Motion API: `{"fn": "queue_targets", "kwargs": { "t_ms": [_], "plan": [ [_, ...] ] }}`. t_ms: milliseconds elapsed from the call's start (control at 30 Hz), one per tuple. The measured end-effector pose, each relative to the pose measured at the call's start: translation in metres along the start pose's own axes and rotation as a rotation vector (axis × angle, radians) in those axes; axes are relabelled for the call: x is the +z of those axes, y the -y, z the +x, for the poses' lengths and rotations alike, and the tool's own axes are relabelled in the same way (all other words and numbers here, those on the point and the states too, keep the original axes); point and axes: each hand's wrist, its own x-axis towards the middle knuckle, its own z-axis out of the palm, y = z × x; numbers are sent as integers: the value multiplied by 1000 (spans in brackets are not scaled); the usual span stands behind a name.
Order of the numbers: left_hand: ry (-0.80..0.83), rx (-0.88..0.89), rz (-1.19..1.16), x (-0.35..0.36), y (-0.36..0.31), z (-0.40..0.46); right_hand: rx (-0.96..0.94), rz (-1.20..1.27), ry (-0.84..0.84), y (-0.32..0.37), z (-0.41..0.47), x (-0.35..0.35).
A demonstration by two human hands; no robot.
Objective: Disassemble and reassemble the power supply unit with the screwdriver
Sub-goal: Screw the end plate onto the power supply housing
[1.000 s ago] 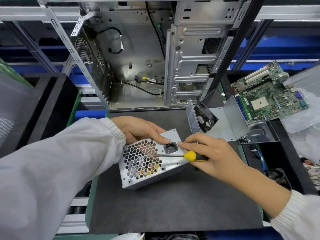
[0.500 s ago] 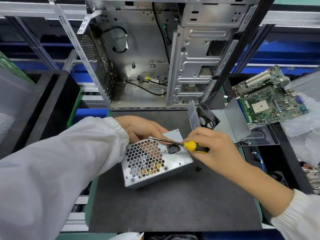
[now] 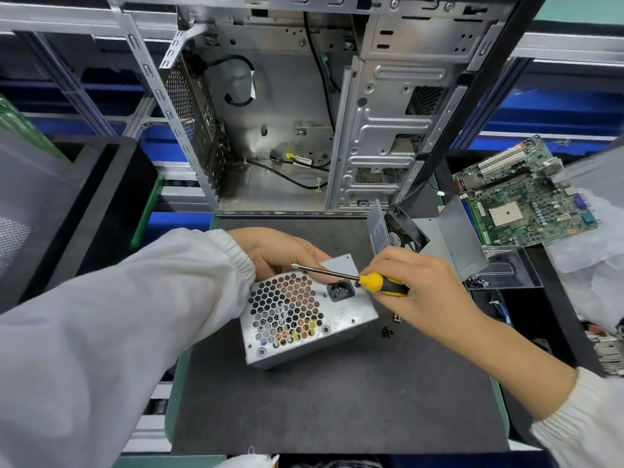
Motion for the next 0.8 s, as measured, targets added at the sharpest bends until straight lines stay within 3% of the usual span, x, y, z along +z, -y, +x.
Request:
{"fn": "queue_targets", "kwargs": {
  "t_ms": [333, 467, 800],
  "plan": [
    [-51, -22, 40, 3, 0, -3, 86, 80, 12, 6, 3, -11],
    [-36, -26, 57, 2, 0, -3, 211, 197, 208, 8, 13, -52],
    [-19, -3, 50, 2, 1, -3, 30, -378, 437, 30, 34, -124]
  ]
}}
